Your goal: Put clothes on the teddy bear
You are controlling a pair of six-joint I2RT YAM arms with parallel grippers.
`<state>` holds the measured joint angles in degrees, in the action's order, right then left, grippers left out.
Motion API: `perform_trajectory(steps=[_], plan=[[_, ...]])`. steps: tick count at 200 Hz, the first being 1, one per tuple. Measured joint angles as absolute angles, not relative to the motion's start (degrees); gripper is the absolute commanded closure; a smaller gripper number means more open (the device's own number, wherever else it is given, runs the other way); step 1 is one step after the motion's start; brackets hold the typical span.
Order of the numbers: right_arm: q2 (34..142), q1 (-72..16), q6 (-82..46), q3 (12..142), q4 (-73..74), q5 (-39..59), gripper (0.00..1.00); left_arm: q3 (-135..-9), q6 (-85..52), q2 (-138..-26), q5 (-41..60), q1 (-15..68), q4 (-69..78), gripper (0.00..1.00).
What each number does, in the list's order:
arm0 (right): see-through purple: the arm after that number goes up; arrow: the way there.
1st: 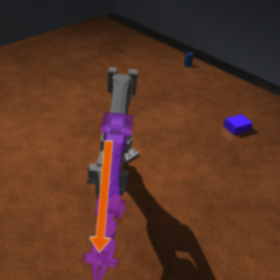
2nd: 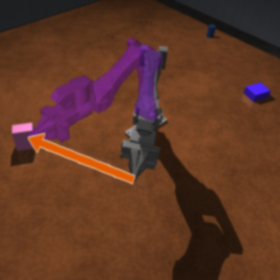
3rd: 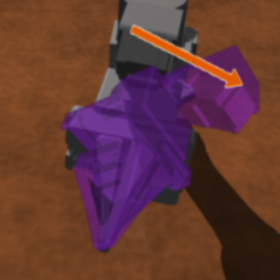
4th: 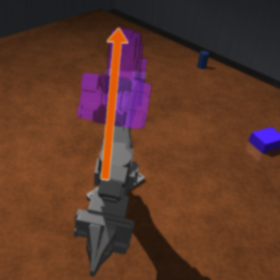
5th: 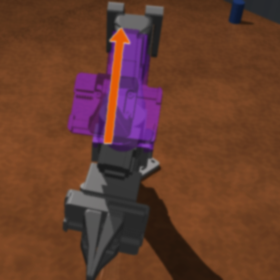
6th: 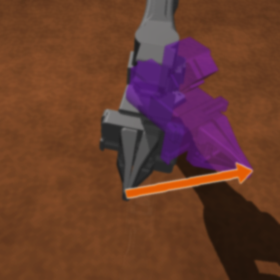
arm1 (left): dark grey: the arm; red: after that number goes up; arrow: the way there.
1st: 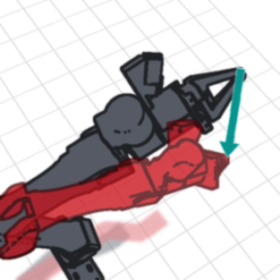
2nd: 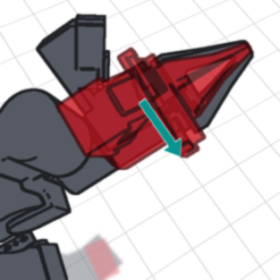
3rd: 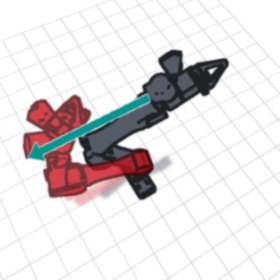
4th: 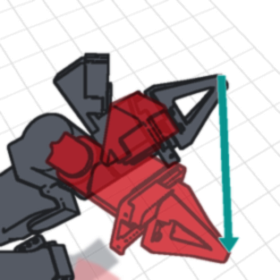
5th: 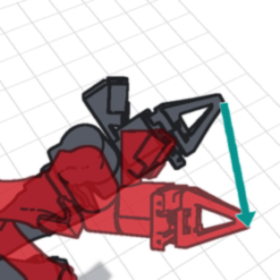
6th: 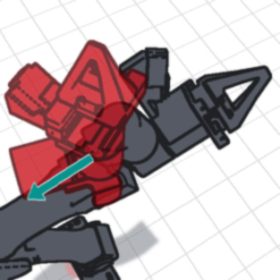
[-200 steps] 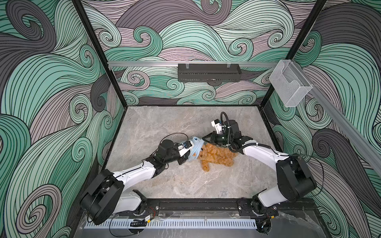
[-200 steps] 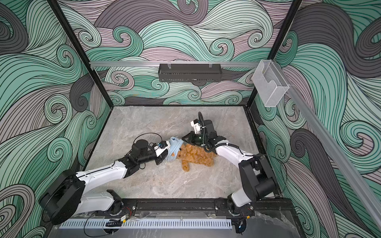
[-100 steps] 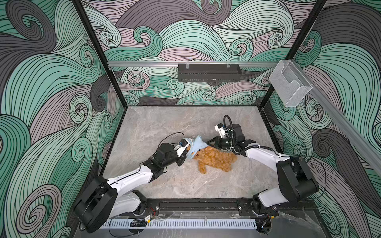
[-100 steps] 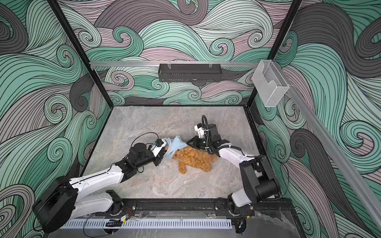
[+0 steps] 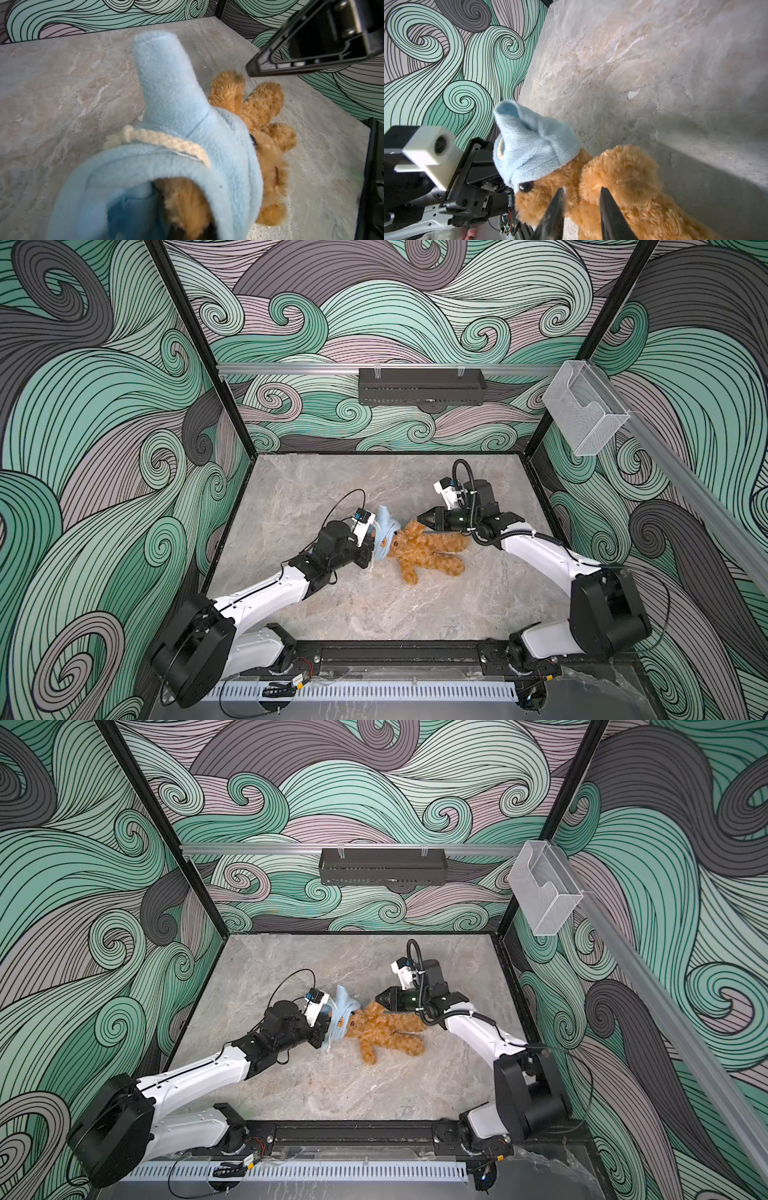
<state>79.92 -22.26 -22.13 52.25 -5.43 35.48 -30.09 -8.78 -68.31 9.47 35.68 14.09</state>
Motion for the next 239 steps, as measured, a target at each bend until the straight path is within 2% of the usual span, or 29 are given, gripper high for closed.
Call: perform_trajectory(steps=[24, 46, 84, 103, 129, 205, 227, 239], plan=[[72.4, -26.87, -19.62, 48.36, -1.85, 32.88, 0.64, -30.11, -11.62, -67.81, 9.65, 35.68, 13.28, 1.0], [67.68, -34.37, -18.61, 41.15, 5.1, 31.2, 0.71, -30.92, -14.81, -67.77, 9.72, 35.68, 11.27, 1.0], [67.88, -42.41, -18.61, 30.94, 14.57, 25.74, 0.82, -34.44, -21.87, -68.16, 11.05, 35.68, 7.92, 1.0], [69.38, -45.15, -18.61, 29.36, 18.15, 22.79, 0.84, -35.53, -24.8, -68.36, 11.86, 35.68, 6.68, 1.0], [72.64, -45.98, -19.03, 29.32, 23.09, 19.86, 0.78, -36.29, -26.94, -69.14, 12.56, 35.68, 5.54, 1.0], [79.57, -46.06, -20.08, 30.22, 29.45, 17.34, 0.75, -36.34, -28.32, -69.36, 13.47, 35.66, 4.89, 1.0], [80.6, -46.06, -20.56, 30.5, 30.85, 17.54, 0.76, -36.42, -28.53, -69.84, 13.5, 35.64, 4.89, 1.0], [81.06, -46.06, -20.71, 30.63, 31.16, 17.56, 0.81, -36.51, -28.6, -70.11, 13.52, 35.64, 4.84, 1.0]])
